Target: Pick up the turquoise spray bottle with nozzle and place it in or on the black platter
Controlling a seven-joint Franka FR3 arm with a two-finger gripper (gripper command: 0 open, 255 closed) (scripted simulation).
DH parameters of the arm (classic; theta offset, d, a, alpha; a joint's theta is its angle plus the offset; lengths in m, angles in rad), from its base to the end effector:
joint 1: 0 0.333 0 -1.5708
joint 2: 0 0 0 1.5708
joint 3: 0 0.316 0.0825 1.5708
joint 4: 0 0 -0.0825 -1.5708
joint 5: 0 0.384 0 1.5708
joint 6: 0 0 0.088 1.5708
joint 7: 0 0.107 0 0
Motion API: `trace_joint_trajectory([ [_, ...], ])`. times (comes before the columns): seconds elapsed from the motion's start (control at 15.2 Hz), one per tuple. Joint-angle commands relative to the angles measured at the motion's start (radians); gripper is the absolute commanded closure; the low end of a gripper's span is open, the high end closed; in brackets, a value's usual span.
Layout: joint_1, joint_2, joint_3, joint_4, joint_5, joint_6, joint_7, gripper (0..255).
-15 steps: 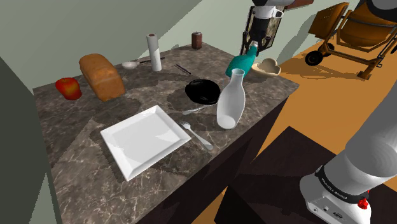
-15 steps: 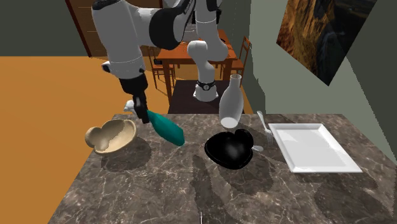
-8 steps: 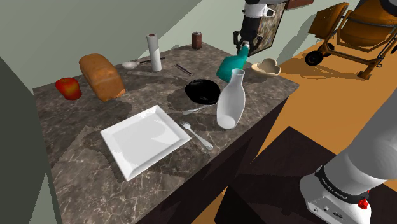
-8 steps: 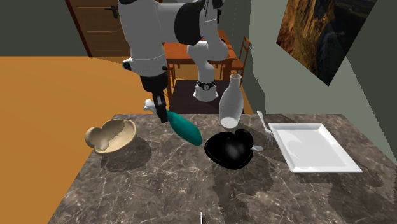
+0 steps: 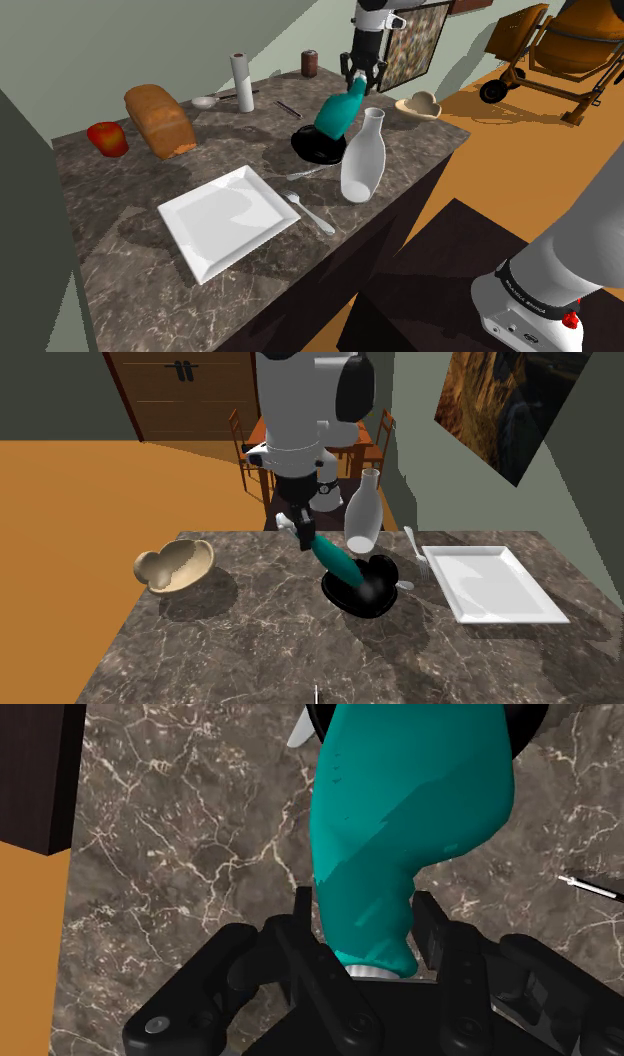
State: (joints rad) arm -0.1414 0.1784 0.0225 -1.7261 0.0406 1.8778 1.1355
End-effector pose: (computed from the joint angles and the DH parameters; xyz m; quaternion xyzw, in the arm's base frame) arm 0.6082 -0.0704 0.4723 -0.8056 0.5920 0.0220 0.0121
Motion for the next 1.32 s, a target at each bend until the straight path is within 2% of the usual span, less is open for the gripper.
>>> trace_joint_trajectory([
  [0.0,0.028,0.009,0.019,0.014,-0.003,-0.002,0.049,255],
  [0.33,0.100,0.038,0.066,0.057,-0.012,-0.012,0.171,255],
  [1.25,0.102,0.083,0.064,-0.072,-0.014,0.162,0.166,255],
])
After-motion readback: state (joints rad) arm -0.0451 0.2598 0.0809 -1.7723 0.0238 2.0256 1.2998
